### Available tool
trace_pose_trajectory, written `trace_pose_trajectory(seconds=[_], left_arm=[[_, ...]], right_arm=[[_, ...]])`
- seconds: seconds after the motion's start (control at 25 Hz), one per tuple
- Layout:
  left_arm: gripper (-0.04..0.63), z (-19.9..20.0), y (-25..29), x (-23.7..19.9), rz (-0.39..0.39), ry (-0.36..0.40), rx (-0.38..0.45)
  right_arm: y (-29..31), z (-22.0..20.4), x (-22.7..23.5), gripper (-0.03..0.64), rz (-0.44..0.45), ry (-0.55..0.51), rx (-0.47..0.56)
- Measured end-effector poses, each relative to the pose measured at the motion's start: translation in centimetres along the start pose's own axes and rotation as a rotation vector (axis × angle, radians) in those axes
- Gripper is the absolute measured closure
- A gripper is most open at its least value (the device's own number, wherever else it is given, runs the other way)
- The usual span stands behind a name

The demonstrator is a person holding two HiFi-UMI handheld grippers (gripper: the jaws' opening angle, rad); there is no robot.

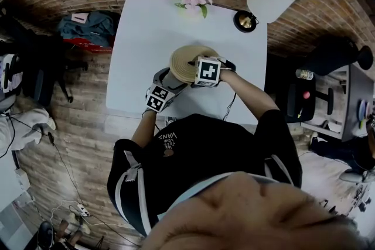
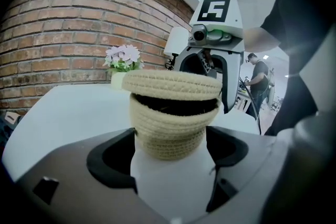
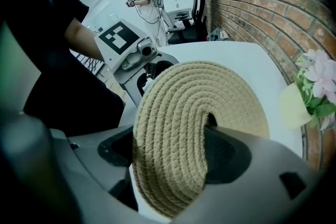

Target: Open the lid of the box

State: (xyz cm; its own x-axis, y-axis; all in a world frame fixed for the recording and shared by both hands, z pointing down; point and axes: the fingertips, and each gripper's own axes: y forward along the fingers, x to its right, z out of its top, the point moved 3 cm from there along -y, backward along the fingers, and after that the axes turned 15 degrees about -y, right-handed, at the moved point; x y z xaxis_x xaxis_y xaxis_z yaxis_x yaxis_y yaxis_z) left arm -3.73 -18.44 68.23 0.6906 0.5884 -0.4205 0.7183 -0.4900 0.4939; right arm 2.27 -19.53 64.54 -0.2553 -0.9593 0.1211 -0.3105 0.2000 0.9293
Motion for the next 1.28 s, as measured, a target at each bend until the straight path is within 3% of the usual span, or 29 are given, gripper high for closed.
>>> trace_pose_trajectory(seconds=[0.68, 1.28], left_arm=[[0.17, 0.0, -0.2, 0.5, -0.025, -0.004, -0.022], [0.17, -0.1, -2.4, 2.8, -0.053, 0.043, -0.015]], right_arm=[[-3.0, 0.3, -0.5, 0.264, -0.169, 0.107, 0.185], [-6.7, -0.3, -1.8, 0.264, -0.347, 0.25, 0.363]])
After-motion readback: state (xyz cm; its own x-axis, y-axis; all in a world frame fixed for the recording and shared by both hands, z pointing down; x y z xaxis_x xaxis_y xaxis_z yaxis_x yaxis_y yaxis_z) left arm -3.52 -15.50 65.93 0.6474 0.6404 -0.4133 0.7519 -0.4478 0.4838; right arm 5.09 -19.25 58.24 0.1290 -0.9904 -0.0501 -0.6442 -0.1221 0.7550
